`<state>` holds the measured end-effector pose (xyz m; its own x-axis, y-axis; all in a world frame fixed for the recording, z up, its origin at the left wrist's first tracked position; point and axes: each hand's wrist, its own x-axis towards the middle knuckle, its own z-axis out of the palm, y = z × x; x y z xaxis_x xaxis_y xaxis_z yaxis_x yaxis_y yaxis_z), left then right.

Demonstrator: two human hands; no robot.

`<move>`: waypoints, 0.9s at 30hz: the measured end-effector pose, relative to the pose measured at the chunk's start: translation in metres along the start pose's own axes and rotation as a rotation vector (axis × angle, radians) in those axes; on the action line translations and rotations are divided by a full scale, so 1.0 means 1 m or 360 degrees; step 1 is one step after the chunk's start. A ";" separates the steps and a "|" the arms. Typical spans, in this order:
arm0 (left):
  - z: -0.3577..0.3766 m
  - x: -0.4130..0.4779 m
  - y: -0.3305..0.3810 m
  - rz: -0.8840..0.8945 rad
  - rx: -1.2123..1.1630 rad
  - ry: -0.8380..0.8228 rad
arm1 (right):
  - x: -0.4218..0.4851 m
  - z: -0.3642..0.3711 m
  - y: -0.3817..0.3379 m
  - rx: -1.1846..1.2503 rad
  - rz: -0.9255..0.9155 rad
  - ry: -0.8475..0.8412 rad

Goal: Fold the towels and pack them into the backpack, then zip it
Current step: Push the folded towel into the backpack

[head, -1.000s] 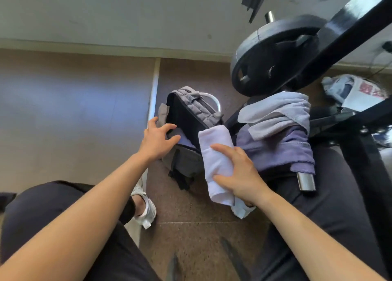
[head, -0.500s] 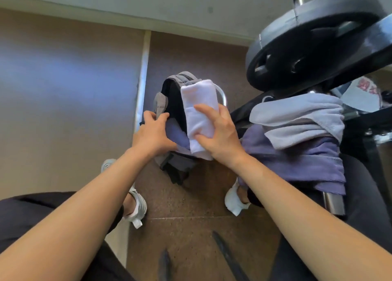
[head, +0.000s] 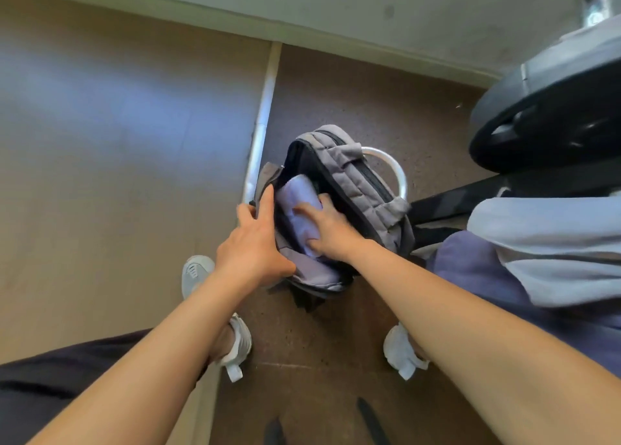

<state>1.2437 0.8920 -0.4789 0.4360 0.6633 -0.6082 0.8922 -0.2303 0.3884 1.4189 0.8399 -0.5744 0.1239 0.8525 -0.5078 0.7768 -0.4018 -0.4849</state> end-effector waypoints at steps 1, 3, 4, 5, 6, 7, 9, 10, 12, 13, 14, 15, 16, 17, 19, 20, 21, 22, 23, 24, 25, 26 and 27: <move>0.000 0.001 -0.001 0.0008 0.0002 -0.0004 | 0.010 0.008 0.005 -0.0016 0.0038 -0.0148; 0.001 0.003 -0.002 0.0035 -0.0003 0.0002 | 0.026 0.026 0.012 -0.0089 0.0086 -0.0453; 0.001 0.004 -0.002 0.0040 -0.0010 0.0002 | 0.033 0.035 0.015 -0.0105 0.0114 -0.0554; 0.001 0.004 -0.002 0.0040 -0.0015 0.0000 | 0.038 0.044 0.017 -0.0093 0.0161 -0.0604; 0.002 0.005 -0.002 0.0040 -0.0018 -0.0001 | 0.043 0.051 0.019 -0.0088 0.0217 -0.0622; 0.002 0.005 -0.002 0.0044 -0.0018 0.0000 | 0.048 0.057 0.021 -0.0090 0.0267 -0.0628; 0.004 0.006 -0.003 0.0062 -0.0016 0.0000 | 0.057 0.064 0.025 -0.0110 0.0365 -0.0627; 0.004 0.006 -0.003 0.0069 -0.0018 0.0001 | 0.061 0.065 0.026 -0.0115 0.0402 -0.0615; 0.005 0.008 -0.002 0.0071 -0.0031 0.0006 | 0.065 0.063 0.025 -0.0153 0.0407 -0.0606; 0.005 0.008 -0.002 0.0070 -0.0040 0.0010 | 0.066 0.062 0.024 -0.0169 0.0358 -0.0583; 0.005 0.008 -0.002 0.0068 -0.0049 0.0014 | 0.063 0.060 0.022 -0.0180 0.0291 -0.0541; 0.005 0.008 -0.002 0.0063 -0.0058 0.0013 | 0.062 0.060 0.021 -0.0154 0.0245 -0.0486; 0.005 0.007 -0.002 0.0059 -0.0066 0.0013 | 0.058 0.059 0.019 -0.0086 0.0232 -0.0435; 0.005 0.007 -0.002 0.0055 -0.0073 0.0014 | 0.056 0.058 0.020 0.0000 0.0208 -0.0397; 0.004 0.006 -0.003 0.0047 -0.0086 0.0011 | 0.052 0.059 0.023 0.0173 0.0125 -0.0357; 0.004 0.005 -0.004 0.0041 -0.0088 0.0002 | 0.049 0.058 0.026 0.0247 0.0092 -0.0372; 0.004 0.005 -0.004 0.0033 -0.0083 -0.0014 | 0.047 0.057 0.028 0.0314 0.0074 -0.0406; 0.004 0.005 -0.004 0.0025 -0.0076 -0.0032 | 0.045 0.054 0.028 0.0337 0.0062 -0.0456; 0.004 0.004 -0.003 0.0018 -0.0067 -0.0046 | 0.043 0.052 0.029 0.0339 0.0053 -0.0511; 0.003 0.004 -0.003 0.0014 -0.0062 -0.0052 | 0.044 0.051 0.029 0.0306 0.0066 -0.0565; 0.002 0.004 -0.002 0.0008 -0.0057 -0.0055 | 0.047 0.052 0.029 0.0260 0.0086 -0.0600; 0.001 0.004 -0.002 0.0001 -0.0051 -0.0055 | 0.050 0.052 0.028 0.0198 0.0107 -0.0623; 0.001 0.004 -0.002 -0.0009 -0.0044 -0.0054 | 0.053 0.053 0.026 0.0183 0.0151 -0.0640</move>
<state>1.2441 0.8946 -0.4825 0.4350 0.6398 -0.6335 0.8914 -0.2066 0.4034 1.4128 0.8568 -0.6511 -0.0765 0.6209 -0.7801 0.6969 -0.5263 -0.4872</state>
